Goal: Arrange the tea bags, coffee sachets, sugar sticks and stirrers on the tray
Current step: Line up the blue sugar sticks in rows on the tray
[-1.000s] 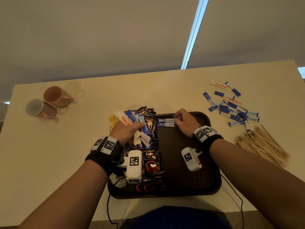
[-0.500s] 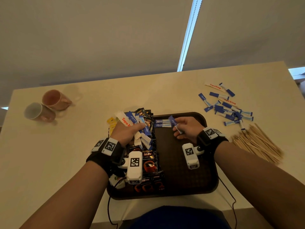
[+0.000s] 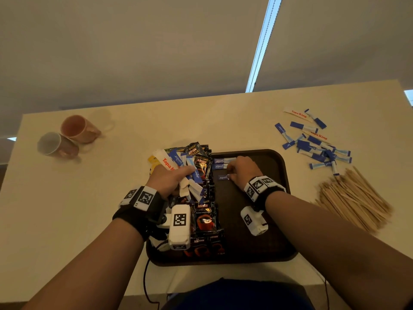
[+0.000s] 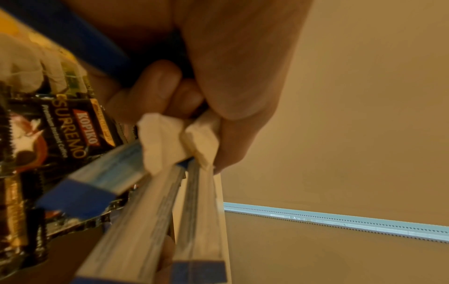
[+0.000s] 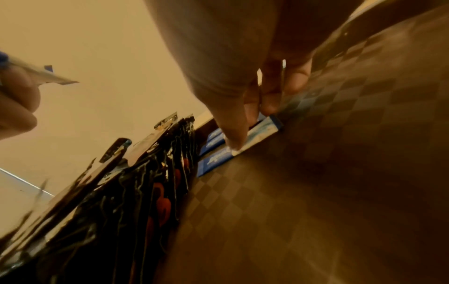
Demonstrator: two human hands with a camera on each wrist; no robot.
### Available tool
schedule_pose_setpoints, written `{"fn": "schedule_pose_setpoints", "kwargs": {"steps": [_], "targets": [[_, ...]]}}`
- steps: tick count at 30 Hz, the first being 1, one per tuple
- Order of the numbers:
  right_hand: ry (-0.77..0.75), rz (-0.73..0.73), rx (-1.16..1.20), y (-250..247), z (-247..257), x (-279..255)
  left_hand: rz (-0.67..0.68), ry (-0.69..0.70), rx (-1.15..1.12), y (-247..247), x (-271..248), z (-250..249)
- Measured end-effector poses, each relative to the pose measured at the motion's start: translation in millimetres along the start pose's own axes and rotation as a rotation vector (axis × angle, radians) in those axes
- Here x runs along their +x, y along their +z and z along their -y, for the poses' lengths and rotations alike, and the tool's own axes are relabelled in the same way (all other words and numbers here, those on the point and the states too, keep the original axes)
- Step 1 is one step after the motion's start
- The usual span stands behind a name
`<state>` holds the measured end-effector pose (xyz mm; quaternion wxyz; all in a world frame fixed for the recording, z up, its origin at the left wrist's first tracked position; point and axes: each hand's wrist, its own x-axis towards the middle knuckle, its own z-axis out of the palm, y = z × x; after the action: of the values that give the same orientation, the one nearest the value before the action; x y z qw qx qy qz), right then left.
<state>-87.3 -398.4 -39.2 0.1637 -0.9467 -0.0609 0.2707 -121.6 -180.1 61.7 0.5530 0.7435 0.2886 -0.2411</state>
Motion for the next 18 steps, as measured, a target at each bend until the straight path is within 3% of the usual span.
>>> {"fn": "schedule_pose_setpoints", "kwargs": {"steps": [11,18], "targets": [[-0.127,-0.05,-0.108,-1.6,-11.5,8.8,0.005,-0.015,-0.005,-2.8,8.1,0.6],[-0.13,-0.021,-0.124,-7.0,-6.4,17.5,0.017,0.006,-0.013,-3.2,10.2,-2.2]]}}
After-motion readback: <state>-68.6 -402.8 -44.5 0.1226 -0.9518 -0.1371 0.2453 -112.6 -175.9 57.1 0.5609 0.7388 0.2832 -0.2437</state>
